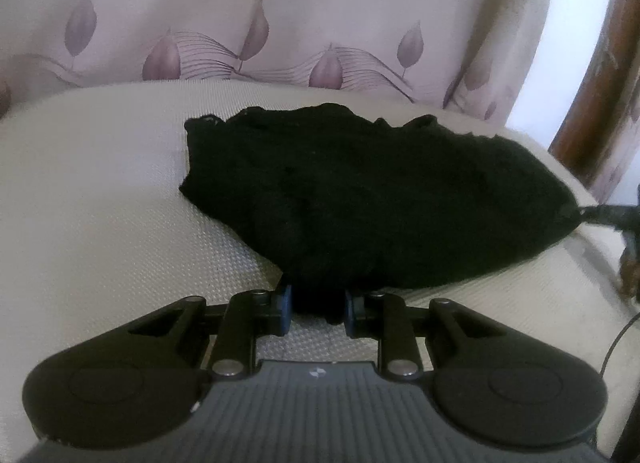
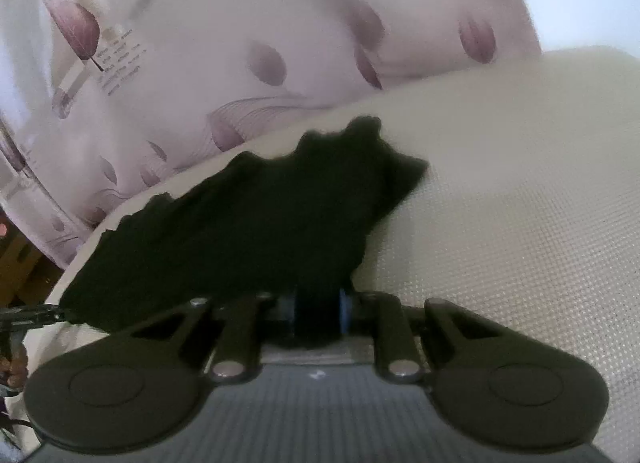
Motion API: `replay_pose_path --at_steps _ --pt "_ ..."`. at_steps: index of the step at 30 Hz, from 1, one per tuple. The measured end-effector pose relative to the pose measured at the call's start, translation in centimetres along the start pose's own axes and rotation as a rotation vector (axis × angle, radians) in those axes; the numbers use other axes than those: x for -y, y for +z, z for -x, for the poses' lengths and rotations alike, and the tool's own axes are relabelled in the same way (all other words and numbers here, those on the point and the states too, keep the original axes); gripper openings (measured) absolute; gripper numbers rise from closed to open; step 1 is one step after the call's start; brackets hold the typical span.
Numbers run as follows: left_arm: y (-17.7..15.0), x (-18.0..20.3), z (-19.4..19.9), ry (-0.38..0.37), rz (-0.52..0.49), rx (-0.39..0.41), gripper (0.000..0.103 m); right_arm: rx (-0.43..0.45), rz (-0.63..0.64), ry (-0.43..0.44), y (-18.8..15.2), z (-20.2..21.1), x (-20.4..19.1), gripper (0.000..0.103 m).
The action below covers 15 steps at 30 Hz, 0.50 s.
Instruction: Fold small clothes
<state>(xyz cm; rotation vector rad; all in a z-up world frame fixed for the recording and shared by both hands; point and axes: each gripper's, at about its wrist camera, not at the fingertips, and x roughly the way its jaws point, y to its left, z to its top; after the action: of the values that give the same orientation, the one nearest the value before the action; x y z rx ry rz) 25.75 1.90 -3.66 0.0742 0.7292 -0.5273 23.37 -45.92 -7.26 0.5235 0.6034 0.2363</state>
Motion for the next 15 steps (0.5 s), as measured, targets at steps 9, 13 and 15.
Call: replay_pose_path --at_steps 9,13,15 --pt "-1.4 -1.6 1.3 0.018 -0.012 -0.003 0.031 -0.147 0.041 0.043 -1.1 3.1 0.7 0.025" --pt "-2.4 -2.1 3.2 0.054 0.024 0.039 0.044 0.002 -0.095 0.050 -0.6 5.3 2.9 0.041" --pt "-2.4 -1.9 4.5 0.061 0.033 0.082 0.051 0.062 -0.163 0.073 -0.7 6.1 4.1 0.044"
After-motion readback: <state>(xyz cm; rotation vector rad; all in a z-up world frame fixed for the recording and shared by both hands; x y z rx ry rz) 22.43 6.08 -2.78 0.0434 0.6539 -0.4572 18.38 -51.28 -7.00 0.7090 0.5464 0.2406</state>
